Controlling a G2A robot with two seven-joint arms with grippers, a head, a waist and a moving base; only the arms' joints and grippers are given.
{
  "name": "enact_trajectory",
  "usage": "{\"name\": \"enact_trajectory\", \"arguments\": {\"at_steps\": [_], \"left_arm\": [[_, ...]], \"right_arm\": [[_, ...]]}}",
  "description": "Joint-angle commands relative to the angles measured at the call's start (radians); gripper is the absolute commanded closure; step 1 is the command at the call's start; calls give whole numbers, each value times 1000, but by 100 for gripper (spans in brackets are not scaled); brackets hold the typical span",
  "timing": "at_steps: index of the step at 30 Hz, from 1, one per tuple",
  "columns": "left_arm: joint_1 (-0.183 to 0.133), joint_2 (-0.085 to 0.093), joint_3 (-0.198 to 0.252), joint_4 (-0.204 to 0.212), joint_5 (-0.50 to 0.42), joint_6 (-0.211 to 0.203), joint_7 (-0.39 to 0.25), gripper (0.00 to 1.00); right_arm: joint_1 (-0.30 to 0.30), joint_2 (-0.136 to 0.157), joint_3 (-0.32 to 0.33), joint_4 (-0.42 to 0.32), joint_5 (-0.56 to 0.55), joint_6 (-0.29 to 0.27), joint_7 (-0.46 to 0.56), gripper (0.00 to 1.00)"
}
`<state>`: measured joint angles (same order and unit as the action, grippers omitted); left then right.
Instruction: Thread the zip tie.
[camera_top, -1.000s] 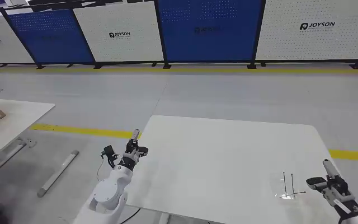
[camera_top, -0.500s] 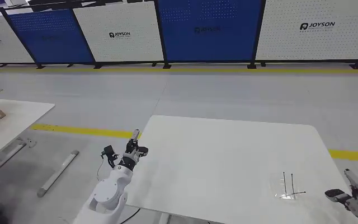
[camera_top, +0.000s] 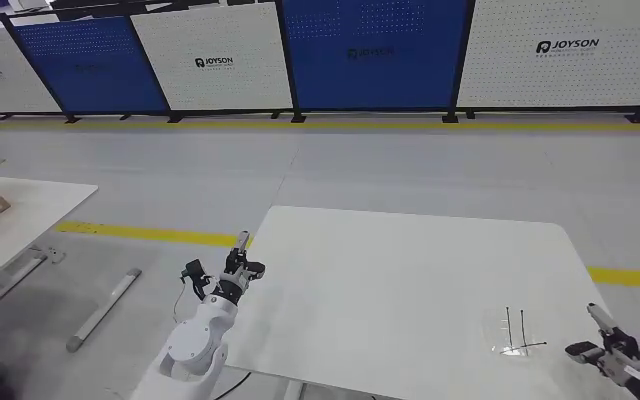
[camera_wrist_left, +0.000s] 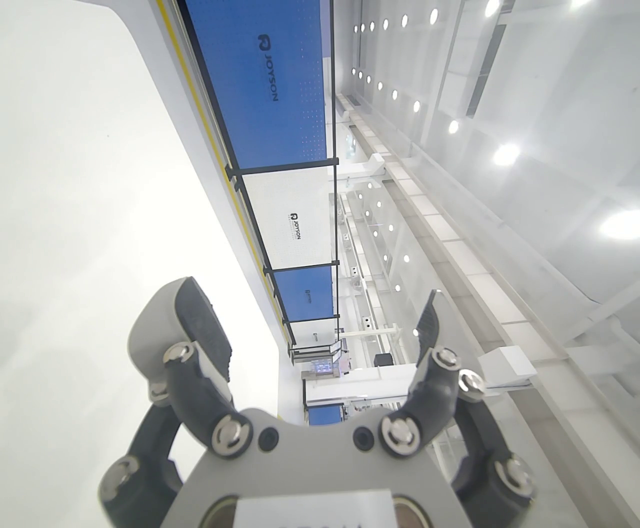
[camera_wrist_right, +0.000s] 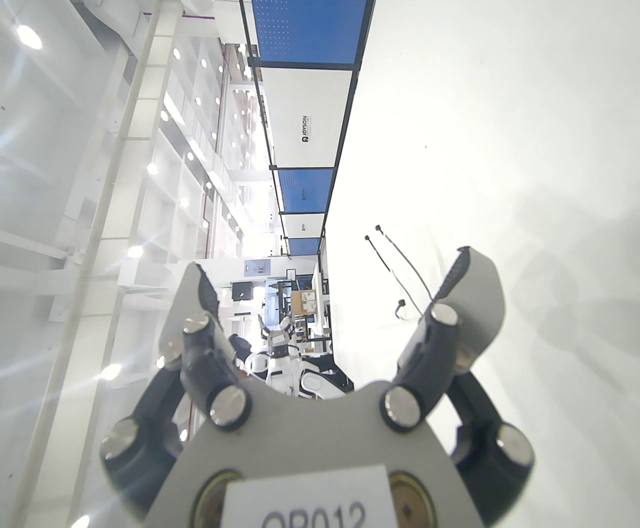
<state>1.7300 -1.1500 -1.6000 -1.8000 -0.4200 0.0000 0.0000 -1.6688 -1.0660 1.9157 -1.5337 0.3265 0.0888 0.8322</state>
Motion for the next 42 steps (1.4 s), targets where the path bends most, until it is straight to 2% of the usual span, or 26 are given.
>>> {"name": "enact_trajectory", "arguments": {"at_steps": [1,4,7,10,12,14,25,29,32,34,37,42], "left_arm": [[0,0,0,0,0,0,0,0],[0,0,0,0,0,0,0,0],[0,0,0,0,0,0,0,0],[0,0,0,0,0,0,0,0],[0,0,0,0,0,0,0,0],[0,0,0,0,0,0,0,0],[0,0,0,0,0,0,0,0],[0,0,0,0,0,0,0,0],[0,0,0,0,0,0,0,0],[0,0,0,0,0,0,0,0],[0,0,0,0,0,0,0,0],[0,0,0,0,0,0,0,0]], "right_arm": [[-10,0,1,-14,-6,-46,15,0],[-44,3,28,3,16,-150,81,0],[-49,9,48,23,56,-190,172,0],[-39,14,53,41,61,-219,218,0],[-17,18,43,63,35,-208,230,0],[9,20,39,78,-12,-172,162,0],[9,22,24,67,-39,-179,174,0],[30,34,12,78,-94,-219,266,0],[61,47,28,110,-93,-242,378,0],[75,55,39,116,-123,-257,398,0],[107,71,29,132,-163,-247,514,0],[114,72,29,139,-170,-240,513,0]]}}
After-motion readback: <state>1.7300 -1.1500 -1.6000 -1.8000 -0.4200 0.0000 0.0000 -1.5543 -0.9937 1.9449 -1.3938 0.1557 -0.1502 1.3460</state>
